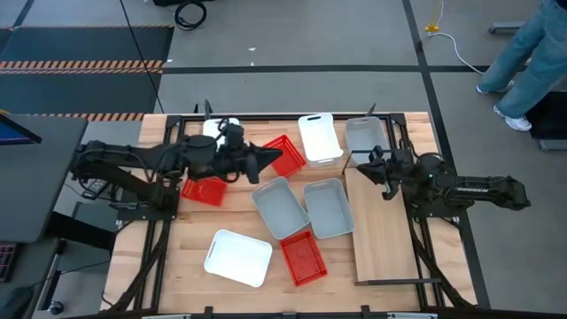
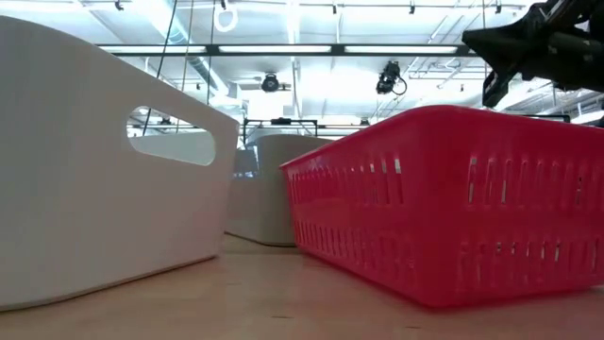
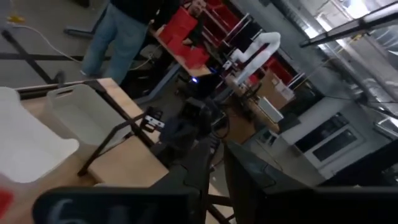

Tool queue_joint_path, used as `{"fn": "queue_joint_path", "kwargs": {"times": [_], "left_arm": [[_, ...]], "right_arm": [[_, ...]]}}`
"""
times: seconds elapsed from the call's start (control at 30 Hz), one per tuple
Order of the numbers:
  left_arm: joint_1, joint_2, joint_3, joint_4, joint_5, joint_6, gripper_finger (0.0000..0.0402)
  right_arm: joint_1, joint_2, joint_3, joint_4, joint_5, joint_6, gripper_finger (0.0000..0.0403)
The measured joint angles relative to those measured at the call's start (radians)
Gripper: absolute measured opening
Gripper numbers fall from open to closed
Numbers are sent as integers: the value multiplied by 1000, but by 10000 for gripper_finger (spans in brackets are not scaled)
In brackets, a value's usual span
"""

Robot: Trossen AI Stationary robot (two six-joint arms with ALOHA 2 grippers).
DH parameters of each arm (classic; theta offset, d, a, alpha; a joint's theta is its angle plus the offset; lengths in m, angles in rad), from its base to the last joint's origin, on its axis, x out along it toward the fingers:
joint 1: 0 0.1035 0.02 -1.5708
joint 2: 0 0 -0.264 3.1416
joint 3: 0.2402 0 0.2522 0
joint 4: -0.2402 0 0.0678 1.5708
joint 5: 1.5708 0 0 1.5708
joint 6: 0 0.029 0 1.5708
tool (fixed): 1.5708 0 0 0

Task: Stack baskets on shelf by color
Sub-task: Put the bottom left gray bin on the shelf

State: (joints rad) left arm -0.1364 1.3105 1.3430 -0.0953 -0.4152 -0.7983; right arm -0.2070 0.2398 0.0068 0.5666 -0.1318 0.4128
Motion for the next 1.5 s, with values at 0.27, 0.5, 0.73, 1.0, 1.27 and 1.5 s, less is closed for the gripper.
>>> {"fn": "queue_joint_path", "kwargs": {"times": [0.27,0.5,0.73,1.0,1.27,1.5], "left_arm": [[80,32,0,-96,262,10,98],[148,33,0,-672,332,125,161],[233,96,0,-875,341,325,215],[280,246,-2,-871,430,418,275],[284,383,-2,-839,506,445,282],[278,473,-2,-835,472,466,282]], "right_arm": [[0,5,1,252,51,266,12],[0,18,61,285,75,274,12],[1,76,80,280,128,342,12],[2,156,80,287,192,497,12],[2,168,80,301,192,501,12],[2,168,80,323,161,518,36]]}}
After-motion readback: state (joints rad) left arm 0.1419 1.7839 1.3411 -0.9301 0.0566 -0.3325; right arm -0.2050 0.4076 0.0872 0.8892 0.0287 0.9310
